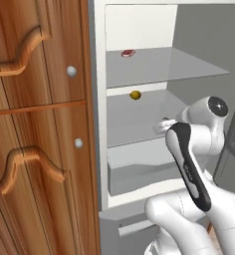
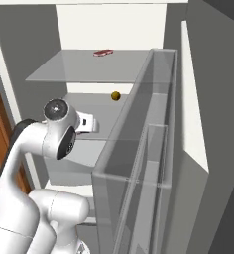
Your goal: Transport the chicken drumstick and bell pepper to the fridge. Place the chicken drumstick on the rack containing meat and place the bell pepper on the rack containing the vegetable, ensuring meats and vegetables are on different racks.
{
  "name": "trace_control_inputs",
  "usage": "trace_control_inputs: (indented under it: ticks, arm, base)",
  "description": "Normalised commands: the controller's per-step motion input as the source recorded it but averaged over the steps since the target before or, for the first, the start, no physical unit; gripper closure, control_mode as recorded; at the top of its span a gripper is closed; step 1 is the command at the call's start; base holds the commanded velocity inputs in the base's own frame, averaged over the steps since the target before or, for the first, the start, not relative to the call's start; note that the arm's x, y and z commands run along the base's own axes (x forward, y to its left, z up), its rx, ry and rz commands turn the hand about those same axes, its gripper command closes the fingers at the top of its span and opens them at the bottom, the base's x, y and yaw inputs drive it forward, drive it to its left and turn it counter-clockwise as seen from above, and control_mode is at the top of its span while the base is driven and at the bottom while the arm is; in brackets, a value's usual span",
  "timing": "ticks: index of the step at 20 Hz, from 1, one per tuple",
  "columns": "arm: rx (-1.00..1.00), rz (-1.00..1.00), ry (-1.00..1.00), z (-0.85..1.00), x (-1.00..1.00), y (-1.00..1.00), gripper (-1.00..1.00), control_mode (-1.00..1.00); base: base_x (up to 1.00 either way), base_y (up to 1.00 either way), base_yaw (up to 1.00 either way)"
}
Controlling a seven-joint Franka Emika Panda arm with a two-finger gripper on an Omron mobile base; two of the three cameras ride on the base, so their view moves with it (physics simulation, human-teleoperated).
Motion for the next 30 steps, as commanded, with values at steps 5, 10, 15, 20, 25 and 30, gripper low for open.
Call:
trace_control_inputs:
  ticks: [5, 10, 15, 20, 25, 30]
  arm:
    - [0.00, 0.00, 0.04, -0.14, 0.67, 0.00, 1.00, -1.00]
    - [0.01, 0.00, 0.08, -0.21, 0.46, 0.00, 1.00, -1.00]
    - [0.01, 0.00, 0.08, -0.34, 0.50, 0.00, 1.00, -1.00]
    - [0.00, 0.01, 0.00, -0.39, 0.51, 0.00, 1.00, -1.00]
    - [0.00, 0.01, 0.00, -0.57, 0.48, 0.00, 1.00, -1.00]
    - [0.00, 0.00, 0.00, -0.42, 0.40, 0.00, 1.00, -1.00]
  base:
    - [0.00, 0.00, 0.00]
    - [0.00, 0.00, 0.00]
    - [0.00, 0.00, 0.00]
    - [0.00, 0.00, 0.00]
    - [0.00, 0.00, 0.00]
    - [0.00, 0.00, 0.00]
